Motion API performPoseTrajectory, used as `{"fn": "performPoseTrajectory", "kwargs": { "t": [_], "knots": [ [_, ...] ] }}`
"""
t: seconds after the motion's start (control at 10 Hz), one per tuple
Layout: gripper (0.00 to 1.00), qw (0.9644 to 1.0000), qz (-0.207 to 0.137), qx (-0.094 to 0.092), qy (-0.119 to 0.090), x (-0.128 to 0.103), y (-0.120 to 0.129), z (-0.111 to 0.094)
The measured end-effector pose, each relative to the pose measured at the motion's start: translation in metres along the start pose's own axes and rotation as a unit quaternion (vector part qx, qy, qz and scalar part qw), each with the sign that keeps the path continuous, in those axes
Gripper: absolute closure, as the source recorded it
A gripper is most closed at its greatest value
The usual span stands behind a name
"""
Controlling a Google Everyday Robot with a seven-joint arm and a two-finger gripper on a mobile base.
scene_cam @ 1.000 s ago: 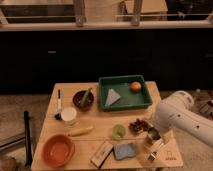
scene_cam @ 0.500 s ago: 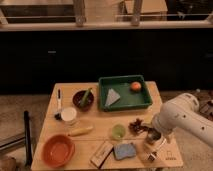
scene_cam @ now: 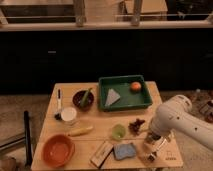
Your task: Stack cups into tray
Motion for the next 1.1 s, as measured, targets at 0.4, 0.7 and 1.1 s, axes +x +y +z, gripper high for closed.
{"fn": "performPoseTrajectory", "kwargs": {
  "t": [0.4,0.7,1.1],
  "knots": [
    [0.20,0.9955,-0.090,-0.022,-0.018,-0.003,-0.001,0.019],
    [0.20,0.9931,-0.108,-0.026,-0.040,0.000,-0.003,0.027],
    [0.20,0.9922,-0.110,-0.020,-0.055,0.002,-0.001,0.035]
  ]
}}
